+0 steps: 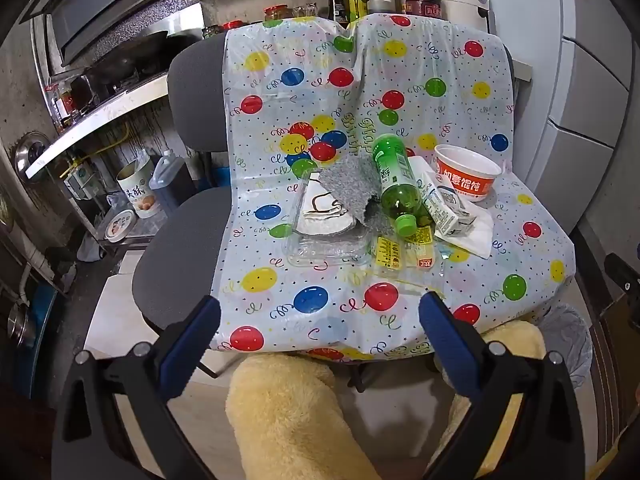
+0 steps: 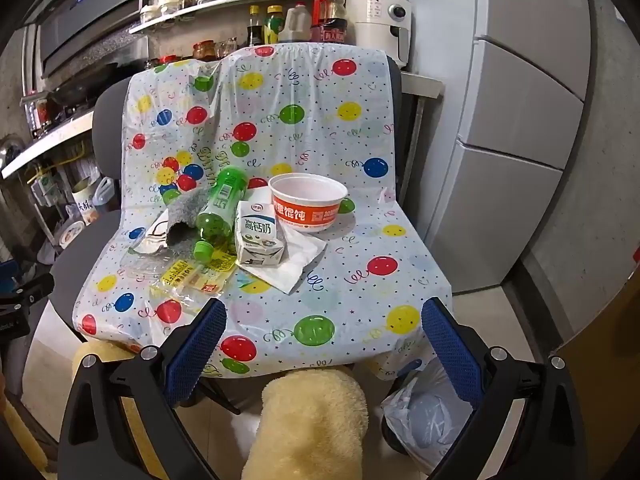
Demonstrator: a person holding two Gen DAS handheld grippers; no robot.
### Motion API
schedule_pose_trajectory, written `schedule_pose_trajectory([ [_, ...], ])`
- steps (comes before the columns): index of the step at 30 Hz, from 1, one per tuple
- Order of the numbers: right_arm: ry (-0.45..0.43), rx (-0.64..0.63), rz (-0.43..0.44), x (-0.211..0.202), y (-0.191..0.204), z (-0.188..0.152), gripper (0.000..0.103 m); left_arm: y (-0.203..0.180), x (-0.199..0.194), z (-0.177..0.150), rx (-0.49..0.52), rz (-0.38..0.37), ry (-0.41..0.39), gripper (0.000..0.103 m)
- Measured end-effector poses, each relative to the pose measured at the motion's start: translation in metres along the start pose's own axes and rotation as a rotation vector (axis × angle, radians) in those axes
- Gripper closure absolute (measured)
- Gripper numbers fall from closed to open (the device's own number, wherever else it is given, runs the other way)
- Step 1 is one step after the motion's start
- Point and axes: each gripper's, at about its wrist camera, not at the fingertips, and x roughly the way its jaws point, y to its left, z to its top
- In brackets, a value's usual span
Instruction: Collect trash
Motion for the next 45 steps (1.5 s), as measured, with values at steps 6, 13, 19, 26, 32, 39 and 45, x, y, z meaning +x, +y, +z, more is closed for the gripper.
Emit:
schedule_pose_trajectory([
  [6,-0.001,0.003,-0.003,0.000,0.000,0.000,0.006,-0.003,0.001,0.000,-0.004,0.006,0.005,0.006],
  [13,0.003,0.002,-0.010,0.000,-0.001,-0.003,0.006,0.005,-0.002,0.001,-0.012,0.001,0.003,0.007],
  [19,0.003,0.009,-0.007,0.002,-0.005,-0.003,0.006,0.008,0.003,-0.001,-0.024,-0.002,0.003,0.007],
  [26,0.011,0.019,-0.011,0.003,-0.008,-0.001,0.006,0.009,0.003,-0.002,-0.030,0.002,0.002,0.007],
  [32,0.010,0.020,-0.014,0.002,-0.009,-0.001,0.006,0.010,0.003,-0.001,-0.033,0.003,0.003,0.007],
  [39,0.012,0.019,-0.013,0.003,-0.011,-0.001,0.006,0.012,0.003,0.000,-0.035,0.006,0.000,0.007],
  [45,0.010,0.022,-0.011,0.003,-0.012,-0.001,0.006,0.013,0.003,0.000,-0.036,0.007,0.001,0.007],
])
